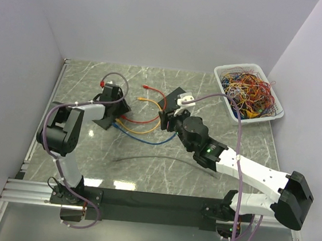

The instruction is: Insert the plug into the switch port

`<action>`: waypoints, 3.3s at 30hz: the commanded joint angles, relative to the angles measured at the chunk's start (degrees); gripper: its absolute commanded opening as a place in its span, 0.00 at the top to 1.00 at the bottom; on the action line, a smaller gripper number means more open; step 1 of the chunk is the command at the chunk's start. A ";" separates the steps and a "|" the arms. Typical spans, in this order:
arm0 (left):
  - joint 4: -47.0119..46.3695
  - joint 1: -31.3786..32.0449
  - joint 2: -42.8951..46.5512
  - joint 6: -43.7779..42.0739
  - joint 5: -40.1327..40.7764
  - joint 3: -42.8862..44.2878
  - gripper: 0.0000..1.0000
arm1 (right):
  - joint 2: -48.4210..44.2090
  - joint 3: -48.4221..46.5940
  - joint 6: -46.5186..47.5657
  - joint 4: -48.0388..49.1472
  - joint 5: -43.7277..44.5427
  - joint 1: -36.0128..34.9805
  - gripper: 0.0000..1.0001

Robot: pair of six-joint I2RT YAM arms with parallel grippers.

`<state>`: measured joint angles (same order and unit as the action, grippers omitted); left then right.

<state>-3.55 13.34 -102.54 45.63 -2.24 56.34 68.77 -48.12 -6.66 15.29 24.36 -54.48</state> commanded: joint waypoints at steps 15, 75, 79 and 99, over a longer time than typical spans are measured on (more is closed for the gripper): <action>2.94 -10.43 -3.45 -4.23 1.98 2.20 0.62 | 0.31 1.36 -3.19 0.80 -0.80 -0.01 0.39; -7.52 14.87 -11.45 -2.73 -9.36 11.34 0.46 | 14.81 -4.88 -19.01 -10.45 -10.47 20.82 0.35; -7.88 15.48 -12.06 -2.91 -9.36 11.51 0.46 | 15.07 -4.97 -19.01 -10.37 -10.47 20.90 0.35; -6.99 23.57 1.03 -8.27 7.55 7.47 0.50 | 15.25 -5.05 -19.27 -10.10 -11.18 20.91 0.36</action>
<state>-9.61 36.12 -102.45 40.01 6.68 62.11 84.01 -52.90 -25.67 3.38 13.30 -33.87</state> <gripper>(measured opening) 0.502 0.647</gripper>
